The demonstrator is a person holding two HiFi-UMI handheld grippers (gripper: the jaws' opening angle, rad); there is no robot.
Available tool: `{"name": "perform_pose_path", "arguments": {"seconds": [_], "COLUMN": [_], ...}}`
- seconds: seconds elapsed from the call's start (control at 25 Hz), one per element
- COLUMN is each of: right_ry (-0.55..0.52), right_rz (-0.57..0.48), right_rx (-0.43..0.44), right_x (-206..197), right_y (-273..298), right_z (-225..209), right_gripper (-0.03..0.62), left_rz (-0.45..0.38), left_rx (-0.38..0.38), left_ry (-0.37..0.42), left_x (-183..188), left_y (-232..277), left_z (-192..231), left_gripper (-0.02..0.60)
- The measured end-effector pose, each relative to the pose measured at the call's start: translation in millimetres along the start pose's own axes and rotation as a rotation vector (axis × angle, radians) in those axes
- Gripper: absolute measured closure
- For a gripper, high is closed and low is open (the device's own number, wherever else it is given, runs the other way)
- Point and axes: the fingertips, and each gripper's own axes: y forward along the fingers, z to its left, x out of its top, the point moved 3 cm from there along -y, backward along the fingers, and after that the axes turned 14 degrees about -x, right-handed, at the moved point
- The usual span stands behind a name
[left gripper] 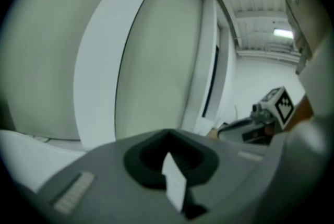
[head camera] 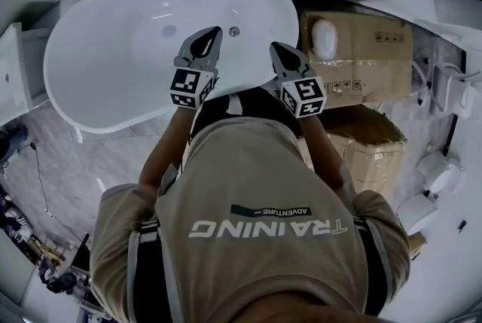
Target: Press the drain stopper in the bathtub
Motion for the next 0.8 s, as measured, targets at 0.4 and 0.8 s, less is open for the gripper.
{"name": "perform_pose_path", "arguments": {"seconds": [0.4, 0.8], "right_ry": [-0.206, -0.257], "right_rz": [0.065, 0.242], "right_rx": [0.185, 0.166], "right_x": [-34.8, -149.8], "right_y": [98.2, 198.5], "right_z": [-27.6, -24.8], "right_gripper": [0.586, 0.586], "left_rz": [0.033, 0.139], "left_rx": [0.145, 0.161], "left_ry": [-0.118, -0.161], "left_x": [-39.9, -151.4], "left_y": [39.5, 64.6], "left_z": [27.2, 84.4], "left_gripper": [0.580, 0.580]}}
